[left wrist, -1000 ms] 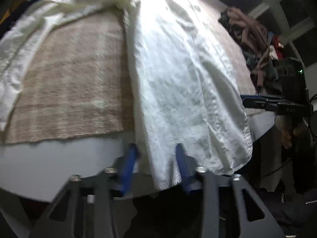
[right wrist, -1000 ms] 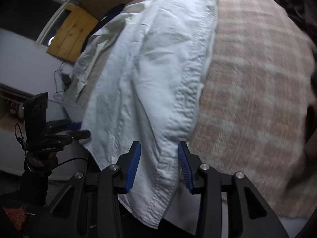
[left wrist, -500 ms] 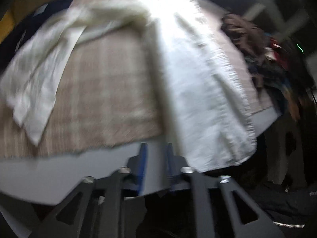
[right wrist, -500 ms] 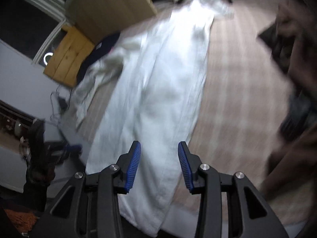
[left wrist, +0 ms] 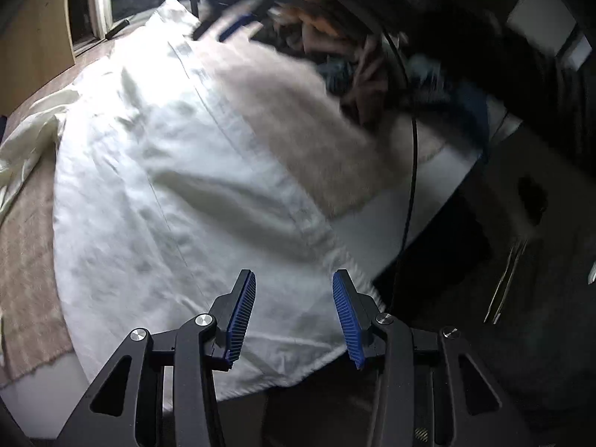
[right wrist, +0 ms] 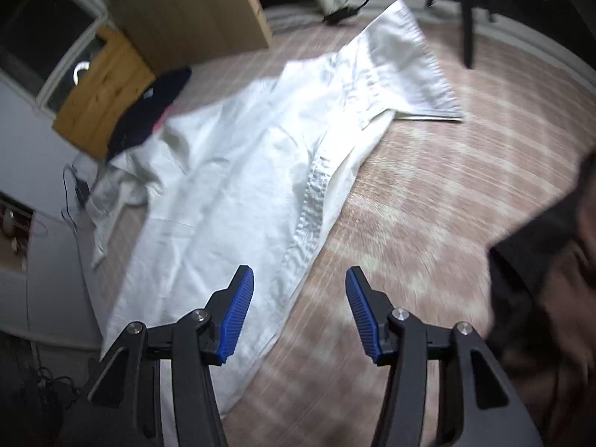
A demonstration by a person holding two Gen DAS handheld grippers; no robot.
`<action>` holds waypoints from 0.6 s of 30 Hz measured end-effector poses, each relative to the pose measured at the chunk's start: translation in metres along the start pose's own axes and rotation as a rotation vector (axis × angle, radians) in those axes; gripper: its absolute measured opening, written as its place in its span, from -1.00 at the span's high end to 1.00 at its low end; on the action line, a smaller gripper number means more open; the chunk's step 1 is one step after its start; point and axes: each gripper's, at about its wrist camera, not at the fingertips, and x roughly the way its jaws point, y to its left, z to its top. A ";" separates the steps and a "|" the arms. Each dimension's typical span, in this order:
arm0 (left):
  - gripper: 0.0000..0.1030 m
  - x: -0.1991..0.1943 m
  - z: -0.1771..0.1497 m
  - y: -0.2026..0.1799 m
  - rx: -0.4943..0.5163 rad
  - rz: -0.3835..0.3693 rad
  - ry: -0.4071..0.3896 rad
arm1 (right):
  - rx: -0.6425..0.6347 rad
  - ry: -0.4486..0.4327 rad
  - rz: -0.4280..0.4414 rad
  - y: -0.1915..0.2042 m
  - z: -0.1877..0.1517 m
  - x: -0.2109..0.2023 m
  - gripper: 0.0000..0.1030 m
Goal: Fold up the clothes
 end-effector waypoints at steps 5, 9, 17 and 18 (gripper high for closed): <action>0.20 0.016 -0.017 -0.033 0.066 0.082 0.068 | 0.014 0.000 0.089 -0.005 0.003 0.010 0.01; 0.19 0.021 -0.020 -0.058 0.138 0.092 0.076 | 0.054 -0.023 0.151 -0.009 -0.010 -0.003 0.01; 0.11 0.044 -0.044 -0.101 0.373 0.228 0.050 | 0.127 -0.130 0.131 -0.016 -0.091 -0.072 -0.02; 0.11 0.048 -0.047 -0.105 0.397 0.267 0.041 | 0.139 -0.138 0.128 -0.017 -0.102 -0.078 -0.02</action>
